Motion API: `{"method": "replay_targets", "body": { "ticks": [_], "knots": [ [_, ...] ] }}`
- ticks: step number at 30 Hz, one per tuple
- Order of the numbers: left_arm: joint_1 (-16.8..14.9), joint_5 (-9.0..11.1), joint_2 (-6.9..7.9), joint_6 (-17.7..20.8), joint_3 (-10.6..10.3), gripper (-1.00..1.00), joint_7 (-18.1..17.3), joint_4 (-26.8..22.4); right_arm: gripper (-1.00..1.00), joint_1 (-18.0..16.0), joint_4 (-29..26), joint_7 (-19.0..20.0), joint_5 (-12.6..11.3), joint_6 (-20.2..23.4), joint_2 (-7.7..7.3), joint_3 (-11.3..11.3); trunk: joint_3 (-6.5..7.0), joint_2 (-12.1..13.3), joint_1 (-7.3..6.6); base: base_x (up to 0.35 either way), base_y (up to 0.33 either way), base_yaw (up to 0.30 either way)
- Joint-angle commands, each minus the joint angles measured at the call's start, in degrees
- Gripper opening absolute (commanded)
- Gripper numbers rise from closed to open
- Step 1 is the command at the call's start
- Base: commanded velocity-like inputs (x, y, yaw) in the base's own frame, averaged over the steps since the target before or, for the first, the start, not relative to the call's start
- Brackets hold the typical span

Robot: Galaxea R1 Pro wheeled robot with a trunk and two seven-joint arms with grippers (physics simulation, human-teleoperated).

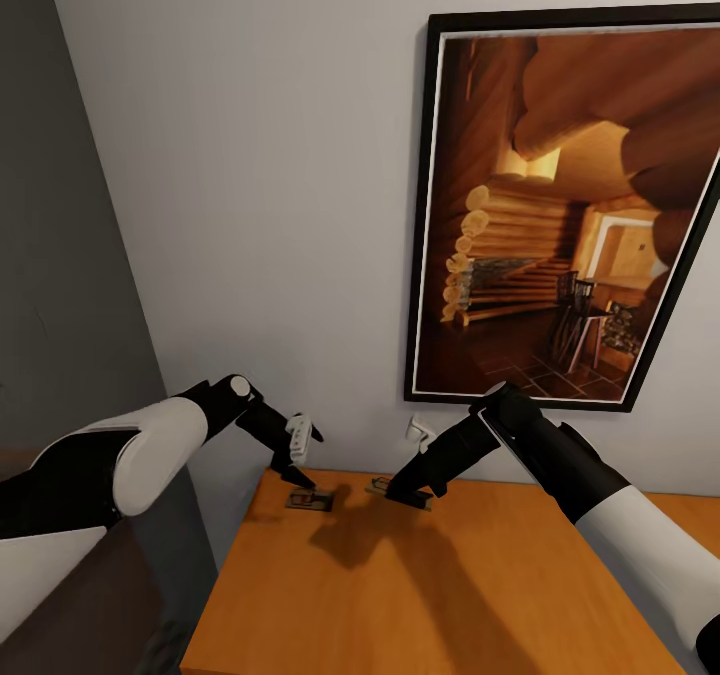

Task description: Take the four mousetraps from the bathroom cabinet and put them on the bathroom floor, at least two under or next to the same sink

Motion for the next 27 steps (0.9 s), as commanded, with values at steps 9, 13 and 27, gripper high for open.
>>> {"method": "replay_targets", "body": {
  "ticks": [9, 13, 27],
  "knots": [
    [-0.06, -2.04, 0.76, -0.95, 3.97, 1.00, 0.19, 0.28, -1.00, -0.04, -0.04, 0.60, 0.38, 0.77, -0.01, 0.03, -0.03, -0.05, 0.03, 0.000, 0.000, 0.000],
    [-0.06, -4.87, 1.07, -1.43, 5.95, 1.00, 0.56, 0.29, -1.00, -0.04, -0.04, 0.60, 0.38, 0.77, -0.01, 0.03, -0.03, -0.05, 0.03, 0.000, 0.000, 0.000],
    [0.44, -8.68, 0.61, -2.83, 6.85, 1.00, 8.77, 0.35, -1.00, -0.04, -0.03, 0.60, 0.38, 0.77, -0.01, 0.03, -0.03, -0.05, 0.03, 0.000, 0.000, 0.000]
  ]
}}
